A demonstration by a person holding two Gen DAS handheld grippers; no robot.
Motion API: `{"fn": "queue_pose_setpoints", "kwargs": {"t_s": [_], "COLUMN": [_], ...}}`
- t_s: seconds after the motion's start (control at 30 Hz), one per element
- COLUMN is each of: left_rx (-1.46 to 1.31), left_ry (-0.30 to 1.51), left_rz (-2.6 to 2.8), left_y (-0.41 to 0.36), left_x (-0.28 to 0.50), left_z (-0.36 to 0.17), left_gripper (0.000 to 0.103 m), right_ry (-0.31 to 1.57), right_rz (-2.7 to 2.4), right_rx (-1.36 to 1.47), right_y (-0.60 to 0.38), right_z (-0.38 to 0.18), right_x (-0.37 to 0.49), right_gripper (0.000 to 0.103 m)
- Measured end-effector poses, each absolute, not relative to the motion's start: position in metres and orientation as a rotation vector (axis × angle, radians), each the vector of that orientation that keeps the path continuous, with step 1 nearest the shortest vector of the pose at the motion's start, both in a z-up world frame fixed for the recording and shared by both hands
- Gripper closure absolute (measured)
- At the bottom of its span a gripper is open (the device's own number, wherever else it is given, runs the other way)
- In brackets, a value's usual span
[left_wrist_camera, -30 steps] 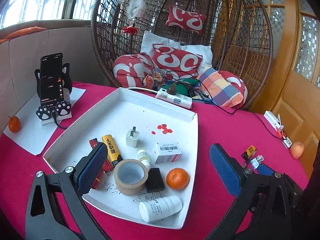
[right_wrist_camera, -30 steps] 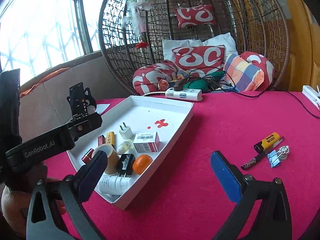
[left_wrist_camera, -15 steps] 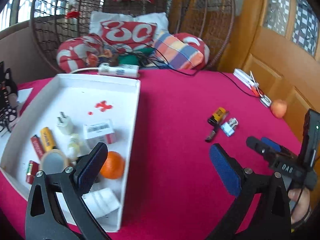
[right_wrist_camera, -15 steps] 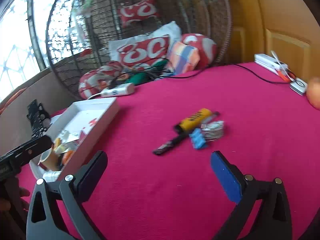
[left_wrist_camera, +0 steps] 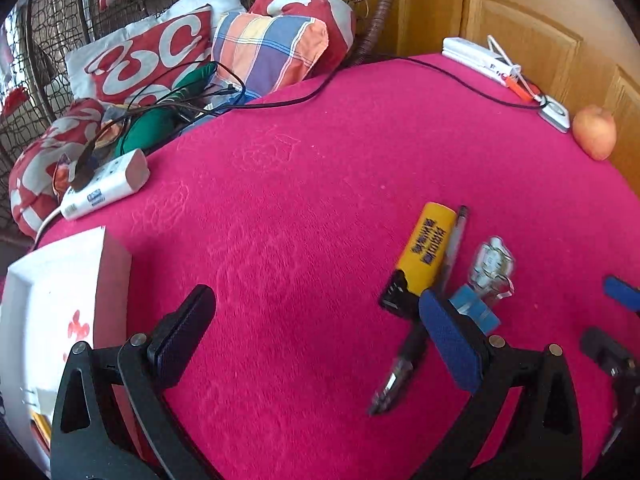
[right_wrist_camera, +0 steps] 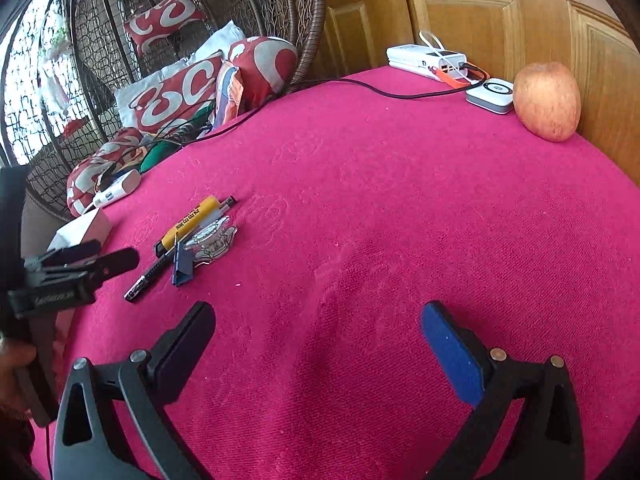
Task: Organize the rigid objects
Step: 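Grasp the second yellow lighter with the left tool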
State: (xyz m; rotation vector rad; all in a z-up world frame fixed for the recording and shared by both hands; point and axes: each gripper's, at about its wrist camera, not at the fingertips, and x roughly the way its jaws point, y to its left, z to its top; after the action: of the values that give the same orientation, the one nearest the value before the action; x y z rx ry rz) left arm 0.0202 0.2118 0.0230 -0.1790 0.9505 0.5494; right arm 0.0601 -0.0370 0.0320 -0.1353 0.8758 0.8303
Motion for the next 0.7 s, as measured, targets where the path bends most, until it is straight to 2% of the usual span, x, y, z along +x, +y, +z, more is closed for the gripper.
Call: {"fn": "queue_pose_setpoints", "kwargs": {"t_s": [0.3,0.6,0.7], "left_rx": [-0.086,-0.173,-0.151], "left_ry": [0.964,0.995,0.987], "left_rz": [0.485,0.594,0.544], "left_y": [0.198,0.233,0.226], "left_x": [0.053,0.052,0.053], "left_z": [0.018,0.009,0.010], "left_gripper": [0.000,0.000,0.008], "right_ry": [0.885,0.889,0.890], "right_rz": [0.874,0.889,0.892], "right_rx": [-0.079,-0.038,-0.033], "right_y": [-0.041,-0.044,-0.044], "right_z": [0.031,0.033,0.033], "right_x": [0.067,0.065,0.066], "right_gripper": [0.000,0.000,0.000]}}
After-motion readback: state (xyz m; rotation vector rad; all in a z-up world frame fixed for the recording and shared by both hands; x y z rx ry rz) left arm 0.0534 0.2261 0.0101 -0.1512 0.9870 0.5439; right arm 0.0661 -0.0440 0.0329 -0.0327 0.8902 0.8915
